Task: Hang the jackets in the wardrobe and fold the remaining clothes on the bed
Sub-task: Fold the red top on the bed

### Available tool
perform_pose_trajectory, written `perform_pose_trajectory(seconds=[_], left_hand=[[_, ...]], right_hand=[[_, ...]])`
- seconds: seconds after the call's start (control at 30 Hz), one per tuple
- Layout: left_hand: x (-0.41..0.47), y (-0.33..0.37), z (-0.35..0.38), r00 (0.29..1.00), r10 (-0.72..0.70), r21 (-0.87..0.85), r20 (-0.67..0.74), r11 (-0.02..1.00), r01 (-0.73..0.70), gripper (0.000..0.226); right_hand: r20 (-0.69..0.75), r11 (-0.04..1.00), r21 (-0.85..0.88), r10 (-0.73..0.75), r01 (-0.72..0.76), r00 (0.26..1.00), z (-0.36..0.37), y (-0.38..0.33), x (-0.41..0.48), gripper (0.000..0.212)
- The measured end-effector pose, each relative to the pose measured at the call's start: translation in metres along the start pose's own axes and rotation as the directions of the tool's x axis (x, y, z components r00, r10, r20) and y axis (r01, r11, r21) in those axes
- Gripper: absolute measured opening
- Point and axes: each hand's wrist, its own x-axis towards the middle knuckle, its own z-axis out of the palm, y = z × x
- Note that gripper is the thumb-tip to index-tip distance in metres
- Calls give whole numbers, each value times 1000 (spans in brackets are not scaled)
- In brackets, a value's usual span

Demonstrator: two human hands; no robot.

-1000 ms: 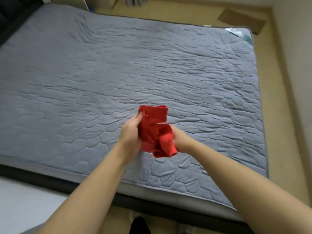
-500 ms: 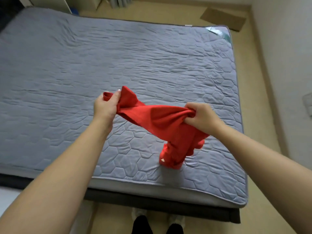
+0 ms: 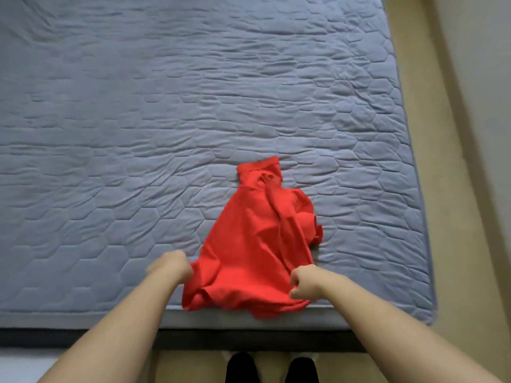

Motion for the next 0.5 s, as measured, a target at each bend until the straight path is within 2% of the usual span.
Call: perform_pose_trajectory(seconds=[0.03, 0.07, 0.1, 0.17, 0.2, 0.23, 0.27, 0.3, 0.33, 0.4, 0.43, 0.5], left_hand=[[9, 10, 6, 1000, 13, 41, 22, 999, -14, 38], [18, 23, 9, 999, 37, 45, 12, 998, -37, 38], [28, 36, 11, 997, 76, 31, -18, 997, -75, 37], [52, 66, 13, 974, 189, 4, -122, 982, -190, 35], [64, 82, 13, 944, 261, 6, -202, 964, -265, 35], [76, 98, 13, 899, 336, 17, -281, 938, -345, 38], [87, 114, 14, 848, 408, 32, -337, 906, -423, 45], [97, 130, 15, 806, 473, 50, -357, 871, -489, 55], [106, 144, 17, 785, 515, 73, -345, 848, -525, 65], [121, 163, 25, 800, 535, 169, -271, 845, -508, 71], [125, 167, 30, 819, 521, 231, -240, 850, -474, 66], [126, 168, 41, 857, 471, 328, -208, 859, -392, 48]], right_hand=[[-31, 998, -3, 56, -56, 998, 3, 3, 11, 39], [-141, 995, 37, 102, -98, 985, 4, 5, 23, 38], [-300, 988, 84, 151, -132, 942, 2, 7, 37, 40], [-568, 973, 187, 221, -138, 793, -11, 6, 65, 53], [-630, 959, 265, 254, -105, 734, -19, 5, 81, 64], [-631, 929, 365, 296, -63, 717, -28, 5, 97, 73], [-592, 879, 476, 335, -18, 733, -37, 5, 112, 77], [-552, 820, 571, 355, 32, 754, -44, 6, 127, 71], [-535, 758, 645, 358, 97, 765, -49, 8, 138, 56], [-571, 641, 733, 397, 228, 719, -53, 18, 151, 20], [-594, 598, 754, 445, 272, 670, -52, 28, 151, 10], [-546, 517, 824, 616, 231, 568, -38, 62, 142, 10]])
